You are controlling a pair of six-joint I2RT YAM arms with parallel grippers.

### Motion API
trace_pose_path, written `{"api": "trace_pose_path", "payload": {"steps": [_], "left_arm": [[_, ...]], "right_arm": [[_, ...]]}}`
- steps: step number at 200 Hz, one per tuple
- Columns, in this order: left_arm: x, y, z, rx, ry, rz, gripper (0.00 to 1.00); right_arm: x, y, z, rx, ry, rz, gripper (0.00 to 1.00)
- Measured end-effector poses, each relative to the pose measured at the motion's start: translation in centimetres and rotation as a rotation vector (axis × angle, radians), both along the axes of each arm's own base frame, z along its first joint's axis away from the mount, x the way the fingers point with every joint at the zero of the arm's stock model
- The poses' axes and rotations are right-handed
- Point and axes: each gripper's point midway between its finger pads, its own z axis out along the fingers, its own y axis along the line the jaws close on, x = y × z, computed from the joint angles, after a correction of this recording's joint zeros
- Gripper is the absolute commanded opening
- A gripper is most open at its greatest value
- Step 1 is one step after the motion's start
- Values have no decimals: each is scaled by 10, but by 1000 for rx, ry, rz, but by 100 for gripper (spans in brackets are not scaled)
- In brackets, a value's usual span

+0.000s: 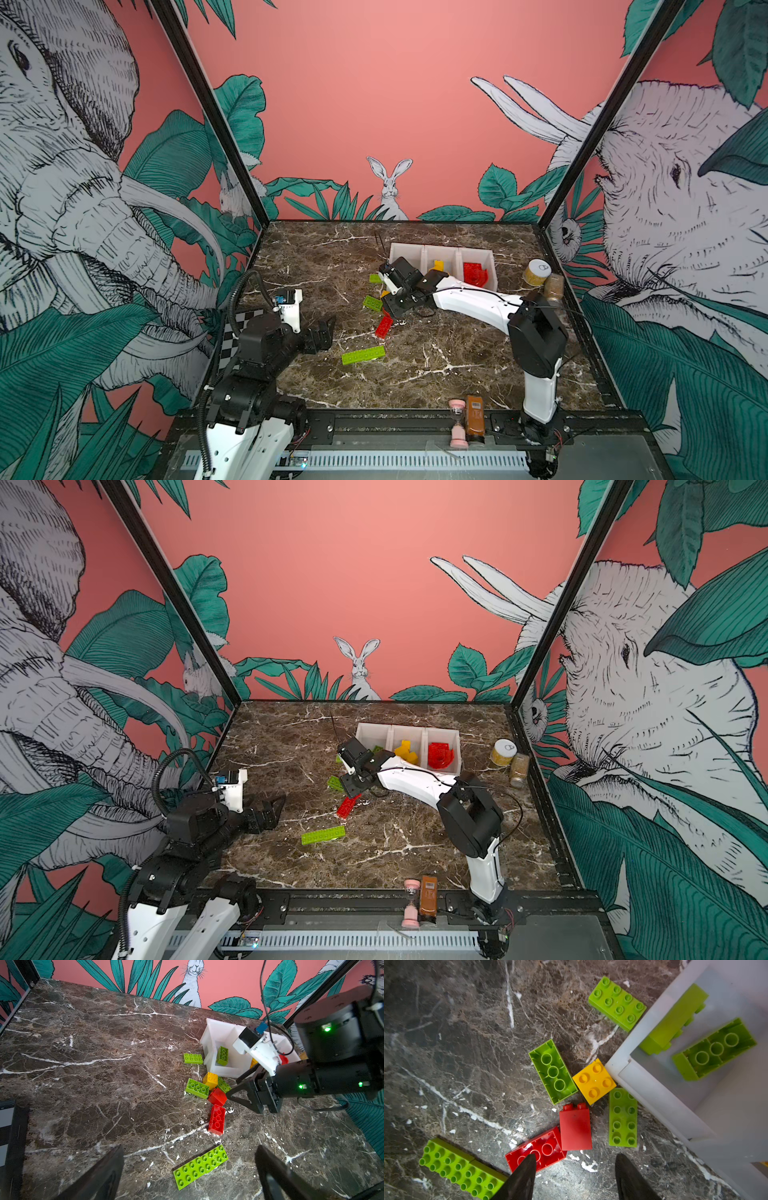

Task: Sort the legos into containers by color
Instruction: 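Move the right gripper back down toward a red 2x2 brick, then close the right gripper on the red brick and lift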

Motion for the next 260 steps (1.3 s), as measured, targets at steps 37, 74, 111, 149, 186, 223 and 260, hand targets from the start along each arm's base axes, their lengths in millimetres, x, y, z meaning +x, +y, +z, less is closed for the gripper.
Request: {"api": "trace_pose_path", "payload": {"steps": [37, 74, 111, 149, 186, 223, 260], "left_arm": [[0, 0, 0, 0, 0, 0, 99], [0, 0, 0, 0, 0, 0, 99], [0, 0, 0, 0, 0, 0, 99], [0, 0, 0, 0, 0, 0, 99], [0, 0, 0, 0, 0, -1, 99], [0, -1, 0, -3, 1, -6, 99], [-1, -2, 0, -5, 1, -11, 99]], "right_arm": [[1, 1, -19, -47, 27, 16, 56], [2, 2, -30, -71, 43, 22, 50], [3, 4, -36, -77, 53, 23, 46], [2, 5, -42, -82, 63, 22, 40], [2, 5, -44, -83, 67, 18, 34], [3, 4, -44, -67, 62, -1, 28], [-6, -7, -42, -58, 65, -29, 25]]}}
